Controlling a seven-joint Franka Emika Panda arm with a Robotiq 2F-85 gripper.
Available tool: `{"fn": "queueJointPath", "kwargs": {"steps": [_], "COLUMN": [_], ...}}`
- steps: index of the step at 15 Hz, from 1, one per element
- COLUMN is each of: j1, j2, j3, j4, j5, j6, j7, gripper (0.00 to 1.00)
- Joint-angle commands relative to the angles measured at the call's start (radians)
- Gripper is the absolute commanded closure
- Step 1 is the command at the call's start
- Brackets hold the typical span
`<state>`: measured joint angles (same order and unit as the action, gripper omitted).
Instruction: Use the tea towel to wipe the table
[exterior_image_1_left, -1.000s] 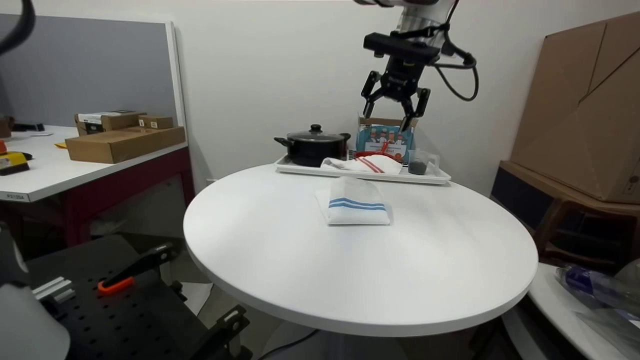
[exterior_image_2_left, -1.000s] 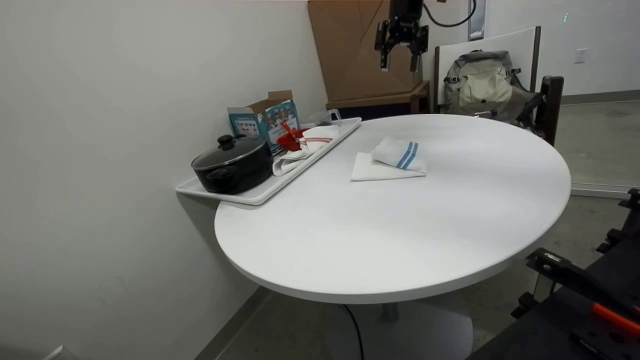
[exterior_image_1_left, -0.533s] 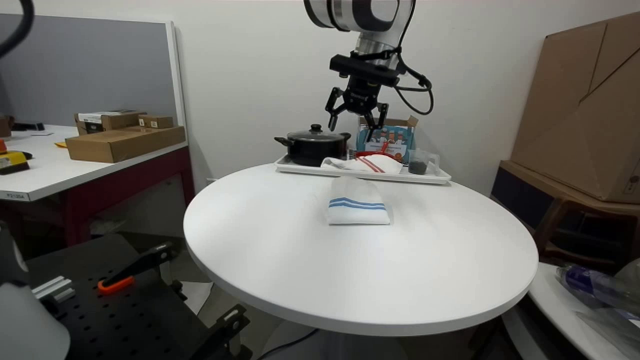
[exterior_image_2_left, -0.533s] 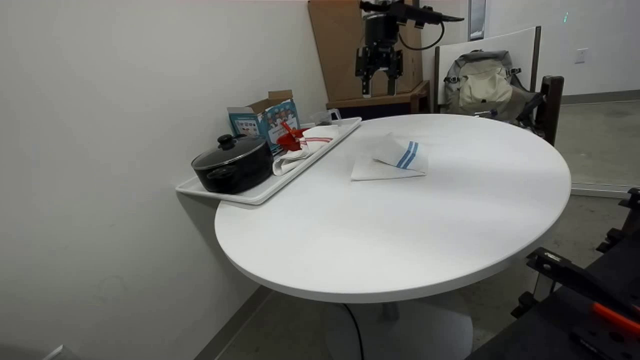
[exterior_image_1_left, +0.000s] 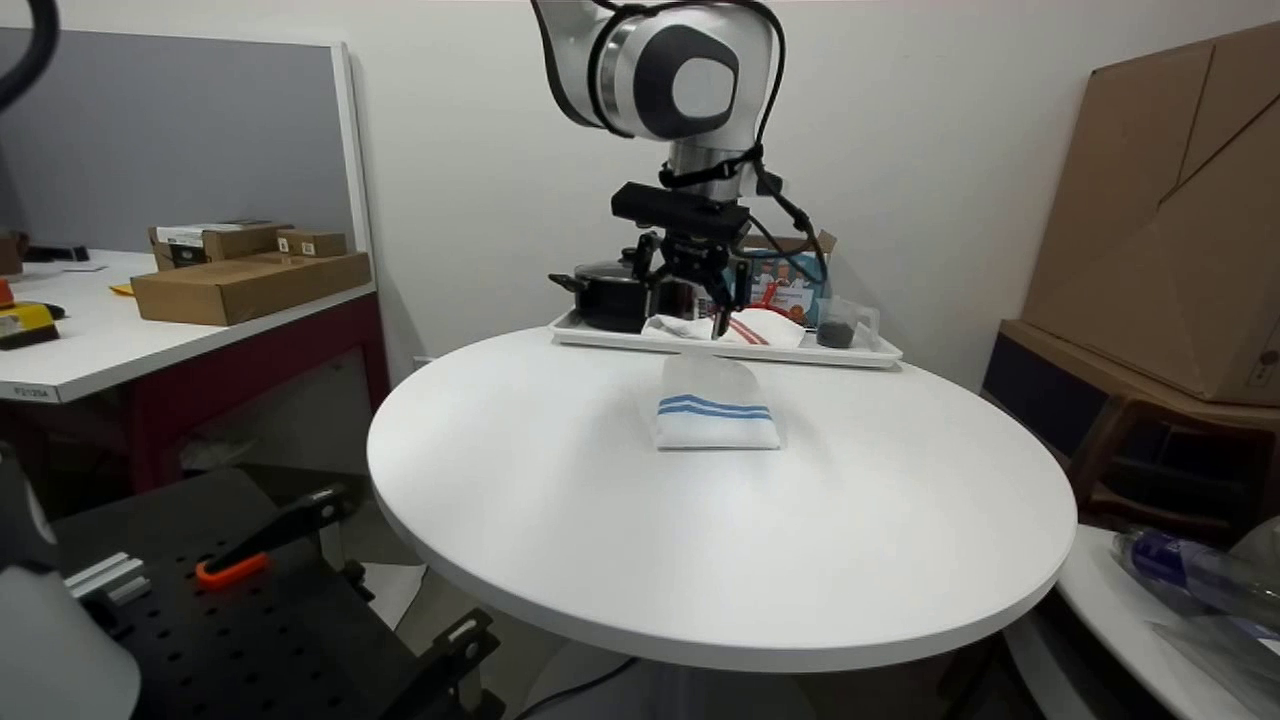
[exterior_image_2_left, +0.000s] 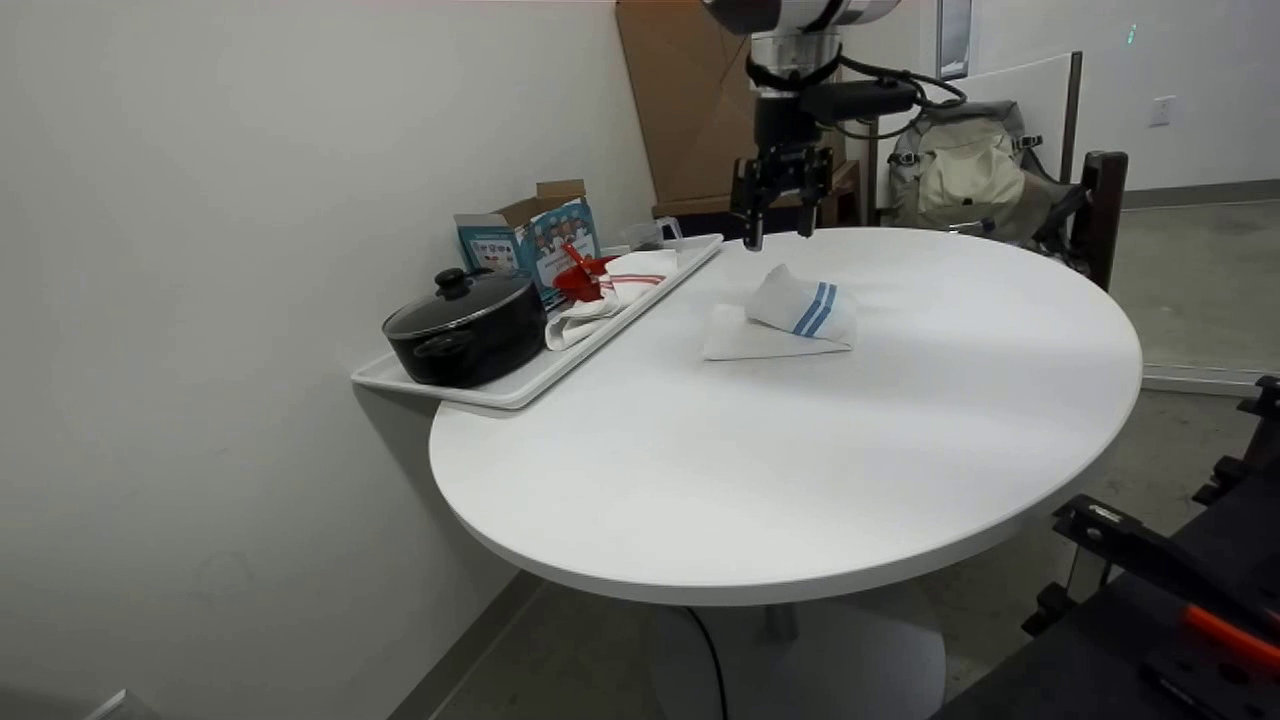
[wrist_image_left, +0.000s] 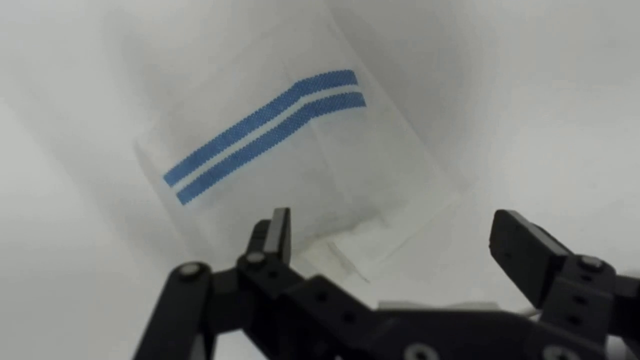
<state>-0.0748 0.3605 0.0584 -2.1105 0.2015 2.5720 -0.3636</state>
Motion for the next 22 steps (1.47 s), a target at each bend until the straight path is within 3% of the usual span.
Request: {"fn": "queueJointPath", "kwargs": {"steps": [1, 6, 13, 22], "j1": [-0.008, -0.058, -0.105, -0.133], "j2": [-0.015, 0.074, 0.275, 0.155], "j3": [-0.023, -0.061, -0.053, 0.020], "j4": [-0.084, 0.009, 0.276, 0.327], "j5": [-0.018, 0.006, 0.038, 0.164], "j6": [0.101, 0.039, -0.167, -0.250], "j7": [0.091, 0.192, 0.292, 0.230], "gripper": [0.00, 0.00, 0.00, 0.00]}}
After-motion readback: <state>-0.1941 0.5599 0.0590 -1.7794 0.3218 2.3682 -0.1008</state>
